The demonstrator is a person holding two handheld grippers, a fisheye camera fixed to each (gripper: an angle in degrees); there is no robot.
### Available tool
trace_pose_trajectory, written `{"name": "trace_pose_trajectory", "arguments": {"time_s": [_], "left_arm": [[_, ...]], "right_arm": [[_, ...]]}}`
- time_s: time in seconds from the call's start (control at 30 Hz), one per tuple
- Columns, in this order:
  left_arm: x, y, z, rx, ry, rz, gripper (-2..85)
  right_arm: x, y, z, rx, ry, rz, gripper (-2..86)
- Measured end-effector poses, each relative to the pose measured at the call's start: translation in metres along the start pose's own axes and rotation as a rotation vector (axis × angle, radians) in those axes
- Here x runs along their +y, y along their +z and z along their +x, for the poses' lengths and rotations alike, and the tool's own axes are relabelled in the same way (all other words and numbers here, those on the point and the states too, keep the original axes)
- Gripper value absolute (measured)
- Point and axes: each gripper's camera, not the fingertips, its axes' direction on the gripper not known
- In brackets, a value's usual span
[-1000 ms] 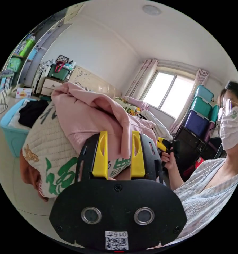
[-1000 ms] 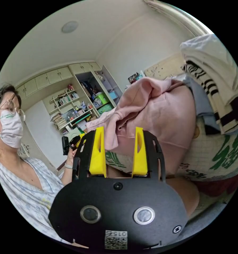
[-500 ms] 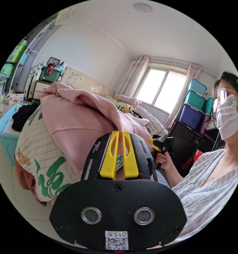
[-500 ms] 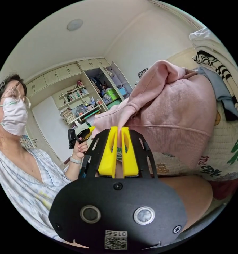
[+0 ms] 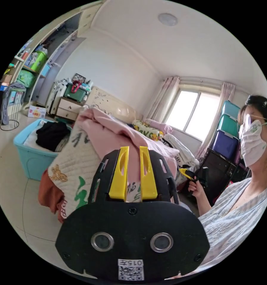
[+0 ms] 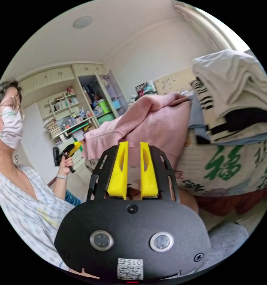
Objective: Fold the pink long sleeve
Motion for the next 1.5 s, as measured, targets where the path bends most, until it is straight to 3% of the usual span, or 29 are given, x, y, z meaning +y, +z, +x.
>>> {"name": "trace_pose_trajectory", "arguments": {"time_s": [0.17, 0.23, 0.33, 0.47, 0.7, 1.0, 1.13, 1.27, 1.43, 1.5], "left_arm": [[-0.027, -0.018, -0.009, -0.033, -0.097, 0.078, 13.5], [-0.036, -0.002, -0.008, -0.008, -0.113, 0.067, 14.0], [-0.045, 0.031, -0.004, 0.034, -0.126, 0.038, 13.5], [-0.047, 0.055, 0.008, -0.039, -0.084, -0.021, 6.7], [-0.030, 0.039, 0.002, -0.020, -0.031, -0.061, 2.6], [-0.039, 0.003, -0.003, -0.021, 0.105, -0.027, 8.6], [-0.068, -0.035, -0.015, -0.299, 0.230, 0.107, 10.0], [-0.114, 0.020, -0.052, -0.400, 0.299, 0.019, 11.9], [-0.149, 0.119, -0.090, -0.434, 0.345, -0.147, 12.0], [-0.159, 0.141, -0.110, -0.425, 0.304, -0.162, 12.0]], "right_arm": [[-0.020, -0.019, 0.000, 0.060, 0.059, 0.171, 12.4], [-0.035, 0.000, 0.000, 0.083, 0.108, 0.142, 14.8], [-0.051, 0.037, 0.001, -0.038, 0.129, 0.136, 14.5], [-0.060, 0.080, -0.003, -0.008, 0.122, 0.083, 10.1], [-0.024, 0.104, 0.006, -0.054, 0.146, 0.073, 2.5], [0.010, 0.117, -0.053, 0.159, 0.115, 0.047, 7.9], [0.029, 0.127, -0.144, 0.336, -0.124, 0.136, 11.0], [0.021, 0.205, -0.256, 0.126, -0.471, -0.021, 12.9], [0.039, 0.306, -0.354, -0.208, -0.641, -0.150, 12.3], [0.048, 0.342, -0.383, -0.219, -0.690, -0.197, 12.4]]}}
